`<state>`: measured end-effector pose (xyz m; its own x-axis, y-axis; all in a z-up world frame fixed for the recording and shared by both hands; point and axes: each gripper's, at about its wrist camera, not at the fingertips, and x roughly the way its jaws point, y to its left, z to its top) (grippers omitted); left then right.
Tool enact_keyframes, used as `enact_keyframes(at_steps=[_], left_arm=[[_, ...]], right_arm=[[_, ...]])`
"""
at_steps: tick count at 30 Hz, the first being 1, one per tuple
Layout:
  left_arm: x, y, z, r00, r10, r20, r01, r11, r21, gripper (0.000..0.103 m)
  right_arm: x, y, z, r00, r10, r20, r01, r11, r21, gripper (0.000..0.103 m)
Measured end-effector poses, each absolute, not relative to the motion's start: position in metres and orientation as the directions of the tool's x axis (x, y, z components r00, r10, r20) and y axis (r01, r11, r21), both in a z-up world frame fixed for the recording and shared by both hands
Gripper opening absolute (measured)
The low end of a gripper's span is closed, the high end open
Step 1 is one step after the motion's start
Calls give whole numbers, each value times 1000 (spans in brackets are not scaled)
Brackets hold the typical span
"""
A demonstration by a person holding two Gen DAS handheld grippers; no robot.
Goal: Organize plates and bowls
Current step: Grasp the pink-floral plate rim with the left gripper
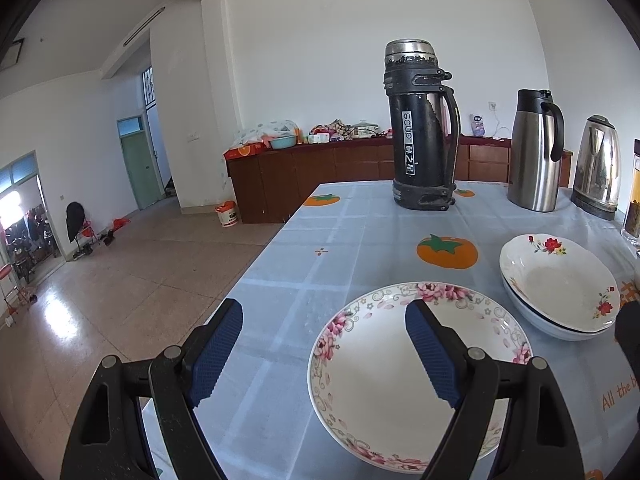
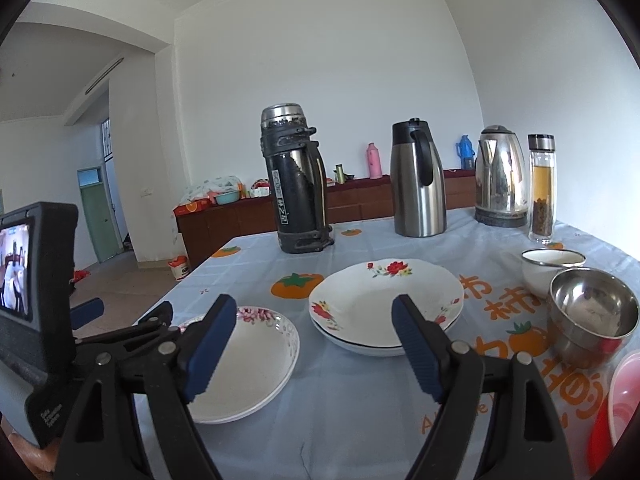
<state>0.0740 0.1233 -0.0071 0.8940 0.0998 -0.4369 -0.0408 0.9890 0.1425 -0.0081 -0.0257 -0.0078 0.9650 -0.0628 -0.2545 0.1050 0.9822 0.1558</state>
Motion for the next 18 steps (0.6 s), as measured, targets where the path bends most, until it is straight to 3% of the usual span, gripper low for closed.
enact_keyframes(at_steps=[9,18], left_arm=[[80,135,-9,887,129,-444,-62,985,162,86],[103,164,-20,837,131,-532,-97,991,91,85]], right_arm=[[-8,-35,-10,959,-50,-278,105,977,187,87],[-2,-40,-14,946,-29,-323,101,973,207,87]])
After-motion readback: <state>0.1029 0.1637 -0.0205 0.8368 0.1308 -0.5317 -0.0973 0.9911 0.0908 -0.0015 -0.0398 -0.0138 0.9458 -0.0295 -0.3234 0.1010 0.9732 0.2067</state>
